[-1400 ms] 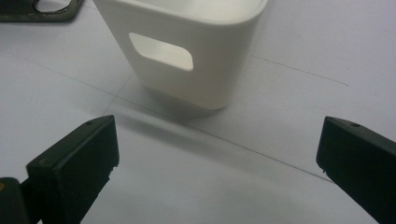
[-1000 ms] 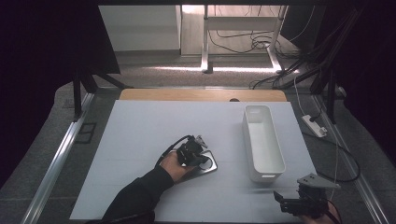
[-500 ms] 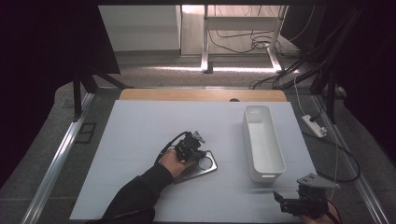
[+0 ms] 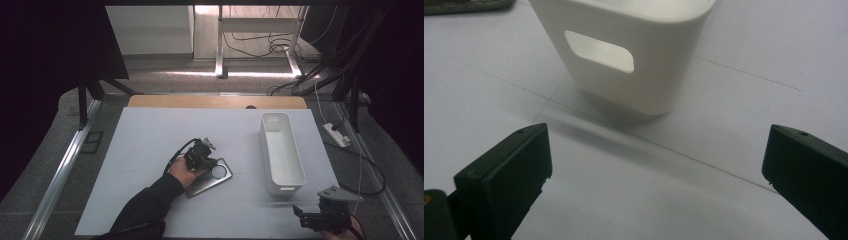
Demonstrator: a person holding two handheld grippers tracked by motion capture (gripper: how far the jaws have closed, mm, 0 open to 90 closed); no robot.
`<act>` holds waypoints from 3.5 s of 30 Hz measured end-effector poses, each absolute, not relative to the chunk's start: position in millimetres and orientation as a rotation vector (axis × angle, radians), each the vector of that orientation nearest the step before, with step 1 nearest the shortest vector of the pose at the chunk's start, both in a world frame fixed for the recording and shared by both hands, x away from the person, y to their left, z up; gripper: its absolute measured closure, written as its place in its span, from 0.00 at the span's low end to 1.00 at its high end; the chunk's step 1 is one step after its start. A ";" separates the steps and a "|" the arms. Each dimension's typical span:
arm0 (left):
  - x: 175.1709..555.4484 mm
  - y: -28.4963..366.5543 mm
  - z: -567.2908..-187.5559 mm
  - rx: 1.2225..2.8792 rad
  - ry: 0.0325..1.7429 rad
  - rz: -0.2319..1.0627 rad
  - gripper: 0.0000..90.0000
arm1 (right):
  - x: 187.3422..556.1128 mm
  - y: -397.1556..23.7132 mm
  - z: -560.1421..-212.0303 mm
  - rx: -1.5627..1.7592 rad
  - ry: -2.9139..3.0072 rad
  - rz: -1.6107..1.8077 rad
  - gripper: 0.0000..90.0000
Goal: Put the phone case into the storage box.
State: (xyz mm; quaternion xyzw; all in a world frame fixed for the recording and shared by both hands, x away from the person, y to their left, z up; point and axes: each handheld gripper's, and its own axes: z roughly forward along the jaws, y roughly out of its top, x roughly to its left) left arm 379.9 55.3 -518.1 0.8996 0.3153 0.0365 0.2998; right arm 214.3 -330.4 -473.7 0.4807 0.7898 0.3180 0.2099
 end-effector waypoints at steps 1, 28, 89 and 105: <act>380.1 56.3 -518.1 2.385 0.849 0.103 0.99 | 214.3 -330.4 -473.7 1.337 2.196 0.884 0.00; 379.5 78.1 -498.5 2.317 0.931 0.149 0.99 | 214.3 -330.0 -473.7 1.334 2.197 0.881 0.00; 343.2 132.8 -492.6 2.375 1.067 0.168 0.00 | 214.7 -329.3 -473.8 1.335 2.205 0.874 0.00; 341.7 115.8 -523.9 2.469 1.063 0.171 0.00 | 214.4 -329.3 -473.8 1.332 2.202 0.878 0.00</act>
